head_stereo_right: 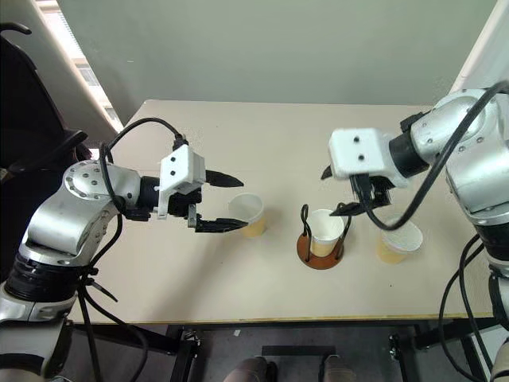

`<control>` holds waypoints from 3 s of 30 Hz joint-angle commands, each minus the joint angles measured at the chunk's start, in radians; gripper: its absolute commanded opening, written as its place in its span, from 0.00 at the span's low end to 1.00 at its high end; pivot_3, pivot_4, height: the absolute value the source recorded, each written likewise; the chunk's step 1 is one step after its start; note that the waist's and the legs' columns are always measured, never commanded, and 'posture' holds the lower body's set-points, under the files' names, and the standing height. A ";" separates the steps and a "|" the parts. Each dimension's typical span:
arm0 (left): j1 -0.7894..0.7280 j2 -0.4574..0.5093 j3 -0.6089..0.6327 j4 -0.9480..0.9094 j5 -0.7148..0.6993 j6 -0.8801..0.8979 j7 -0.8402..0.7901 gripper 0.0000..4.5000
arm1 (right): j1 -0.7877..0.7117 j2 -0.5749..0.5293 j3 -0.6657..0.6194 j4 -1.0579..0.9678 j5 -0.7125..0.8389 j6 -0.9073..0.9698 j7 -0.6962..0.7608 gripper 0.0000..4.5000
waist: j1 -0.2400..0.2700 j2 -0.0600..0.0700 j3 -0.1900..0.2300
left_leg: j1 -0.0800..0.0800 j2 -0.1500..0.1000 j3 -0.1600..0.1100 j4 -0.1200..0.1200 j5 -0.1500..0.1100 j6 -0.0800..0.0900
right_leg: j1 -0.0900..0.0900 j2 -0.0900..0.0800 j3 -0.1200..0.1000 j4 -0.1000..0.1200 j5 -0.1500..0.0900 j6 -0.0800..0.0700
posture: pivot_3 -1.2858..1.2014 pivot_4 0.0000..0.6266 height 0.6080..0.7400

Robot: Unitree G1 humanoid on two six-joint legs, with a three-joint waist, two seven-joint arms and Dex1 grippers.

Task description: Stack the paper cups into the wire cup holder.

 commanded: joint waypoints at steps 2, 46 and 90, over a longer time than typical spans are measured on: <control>0.006 0.075 -0.074 -0.103 0.155 -0.018 0.032 1.00 | -0.027 0.004 -0.114 -0.036 0.116 0.161 -0.037 0.80 | 0.000 0.000 0.000 | 0.000 0.000 0.000 0.000 0.000 0.000 | 0.000 0.000 0.000 0.000 0.000 0.000 | 0.52 0.24 1.00; -0.119 -0.133 -0.197 0.284 0.342 -0.423 -0.150 0.01 | 0.077 0.036 -0.252 -0.092 0.412 0.233 -0.212 0.81 | 0.002 0.000 0.000 | -0.003 0.000 -0.001 0.001 -0.001 0.000 | -0.003 0.000 0.000 0.001 0.003 0.005 | 0.52 0.24 1.00; -0.695 -0.407 -0.439 0.659 -0.062 -0.450 -0.464 0.01 | 0.625 -0.336 -0.603 -0.262 0.500 0.278 -0.198 0.81 | 0.015 0.000 0.000 | -0.010 0.000 0.005 0.006 -0.004 0.009 | -0.004 -0.002 0.001 -0.002 0.007 0.022 | 0.52 0.24 1.00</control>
